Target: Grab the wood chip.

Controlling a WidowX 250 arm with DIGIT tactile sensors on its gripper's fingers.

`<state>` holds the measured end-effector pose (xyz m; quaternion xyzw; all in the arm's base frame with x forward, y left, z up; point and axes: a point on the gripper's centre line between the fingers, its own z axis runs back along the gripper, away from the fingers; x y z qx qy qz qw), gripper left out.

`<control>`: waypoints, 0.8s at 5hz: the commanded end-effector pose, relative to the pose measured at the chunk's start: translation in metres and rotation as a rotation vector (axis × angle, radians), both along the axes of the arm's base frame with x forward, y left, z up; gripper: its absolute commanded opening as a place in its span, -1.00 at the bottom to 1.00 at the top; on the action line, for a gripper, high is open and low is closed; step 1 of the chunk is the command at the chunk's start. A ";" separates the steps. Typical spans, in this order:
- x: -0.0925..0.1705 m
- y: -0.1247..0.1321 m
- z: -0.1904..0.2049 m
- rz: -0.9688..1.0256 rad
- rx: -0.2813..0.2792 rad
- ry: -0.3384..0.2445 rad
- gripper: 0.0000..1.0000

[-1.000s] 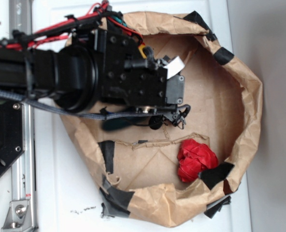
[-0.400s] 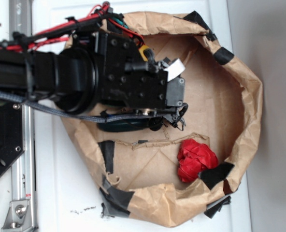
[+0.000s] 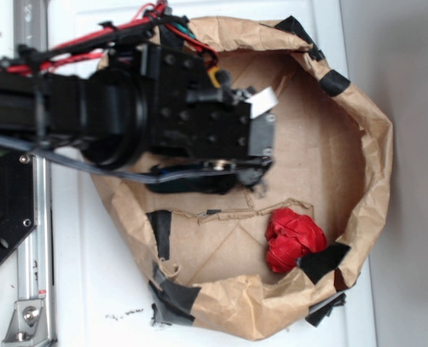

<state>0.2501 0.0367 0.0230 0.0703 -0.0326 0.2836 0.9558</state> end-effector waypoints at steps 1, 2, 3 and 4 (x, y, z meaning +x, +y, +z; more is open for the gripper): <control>0.012 -0.010 0.114 -0.426 0.027 -0.237 -1.00; 0.014 -0.015 0.164 -0.493 -0.004 -0.251 -1.00; 0.025 -0.016 0.180 -0.517 -0.023 -0.238 -1.00; 0.034 -0.014 0.166 -0.514 -0.002 -0.196 -0.08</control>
